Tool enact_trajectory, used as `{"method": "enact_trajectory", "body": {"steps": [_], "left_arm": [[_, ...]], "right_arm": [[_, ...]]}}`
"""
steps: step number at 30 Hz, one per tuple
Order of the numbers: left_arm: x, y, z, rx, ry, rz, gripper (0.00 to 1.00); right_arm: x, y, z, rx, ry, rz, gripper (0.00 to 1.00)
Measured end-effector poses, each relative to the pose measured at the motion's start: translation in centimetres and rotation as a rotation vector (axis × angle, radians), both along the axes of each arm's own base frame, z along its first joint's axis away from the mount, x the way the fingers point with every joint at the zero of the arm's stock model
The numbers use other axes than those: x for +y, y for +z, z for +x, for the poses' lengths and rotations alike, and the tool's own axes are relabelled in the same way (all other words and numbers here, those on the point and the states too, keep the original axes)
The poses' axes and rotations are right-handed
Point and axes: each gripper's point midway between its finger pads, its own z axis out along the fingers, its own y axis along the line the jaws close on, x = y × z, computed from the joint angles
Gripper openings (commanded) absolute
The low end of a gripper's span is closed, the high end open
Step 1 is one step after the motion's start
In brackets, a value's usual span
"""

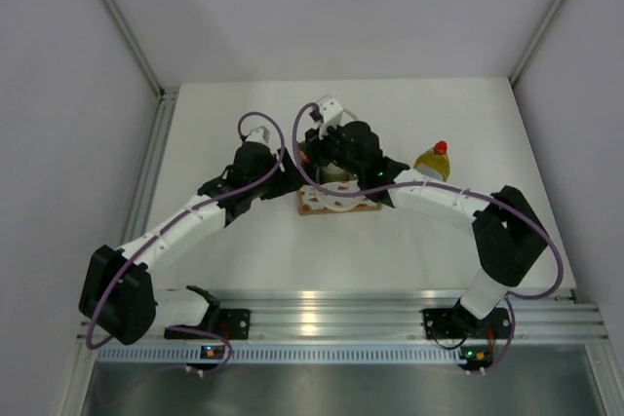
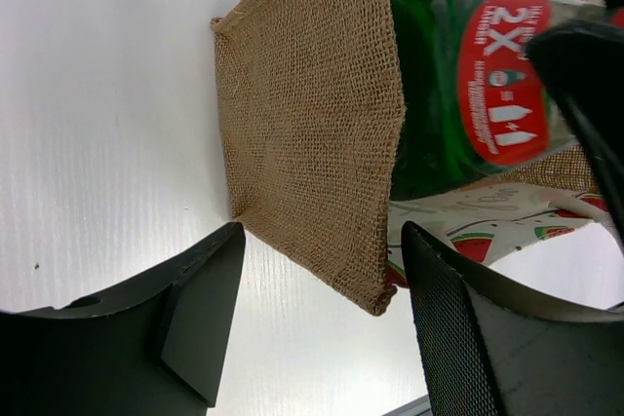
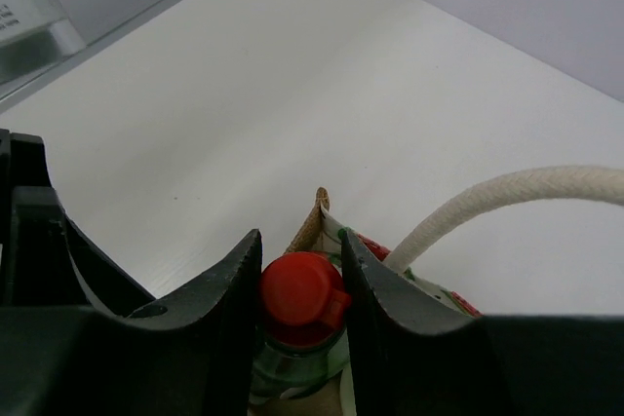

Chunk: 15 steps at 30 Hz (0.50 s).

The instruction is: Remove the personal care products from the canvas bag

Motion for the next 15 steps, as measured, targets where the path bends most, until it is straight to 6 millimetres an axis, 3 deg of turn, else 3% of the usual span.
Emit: {"method": "enact_trajectory", "body": {"steps": [15], "left_arm": [[0.0,0.6,-0.1,-0.011,0.005,-0.015,0.70]], "right_arm": [[-1.4,9.5,-1.3,-0.107,0.004,0.038,0.00]]}}
